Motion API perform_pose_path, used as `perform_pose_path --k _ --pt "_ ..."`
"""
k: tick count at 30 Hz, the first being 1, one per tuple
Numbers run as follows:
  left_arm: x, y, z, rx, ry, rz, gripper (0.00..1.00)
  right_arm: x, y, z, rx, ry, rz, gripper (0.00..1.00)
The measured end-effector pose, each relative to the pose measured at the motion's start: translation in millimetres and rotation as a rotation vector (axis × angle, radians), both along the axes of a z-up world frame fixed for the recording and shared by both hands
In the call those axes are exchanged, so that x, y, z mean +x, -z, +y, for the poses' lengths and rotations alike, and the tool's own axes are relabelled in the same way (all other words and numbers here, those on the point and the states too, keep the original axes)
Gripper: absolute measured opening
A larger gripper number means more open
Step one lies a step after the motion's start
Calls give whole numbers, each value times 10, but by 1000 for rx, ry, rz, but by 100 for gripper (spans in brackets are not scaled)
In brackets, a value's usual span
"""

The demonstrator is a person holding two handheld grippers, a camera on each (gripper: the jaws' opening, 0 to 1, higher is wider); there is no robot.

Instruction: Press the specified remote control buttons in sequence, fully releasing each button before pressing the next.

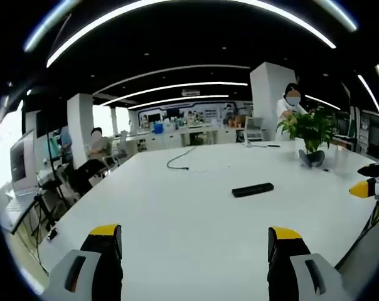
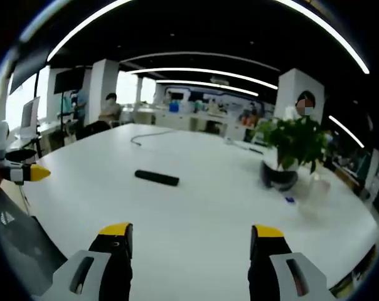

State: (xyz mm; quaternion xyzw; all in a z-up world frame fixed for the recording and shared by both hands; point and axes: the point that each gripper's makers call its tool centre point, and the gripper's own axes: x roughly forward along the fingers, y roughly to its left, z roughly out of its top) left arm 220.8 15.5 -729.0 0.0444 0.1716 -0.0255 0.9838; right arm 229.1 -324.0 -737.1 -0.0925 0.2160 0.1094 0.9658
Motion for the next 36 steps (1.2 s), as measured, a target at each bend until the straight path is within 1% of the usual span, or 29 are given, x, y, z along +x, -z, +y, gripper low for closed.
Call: perform_pose_path --k 13,16,19,22,27,29,31,33,36 --pt "-1 53 -2 34 17 23 100 -5 -37 12 27 3 -11 74" --pt "0 50 23 36 6 21 100 -7 -7 16 23 0 5 73" --pt "6 46 32 22 3 22 100 -5 -28 19 19 -2 -8 72" --pt "14 47 8 -2 16 25 100 -8 -7 26 21 -6 5 72" --pt "29 -57 18 -21 16 -17 100 -14 9 54 17 -20 13 71" --pt "50 -72 25 -28 17 -16 100 -14 6 63 16 -24 12 71" --pt "74 -93 27 -16 23 -22 100 -12 10 49 15 -18 15 70" --pt "122 -136 47 14 31 -36 100 -6 9 22 38 -5 19 70" --pt "163 -186 68 29 37 -42 100 -5 14 6 55 6 27 70"
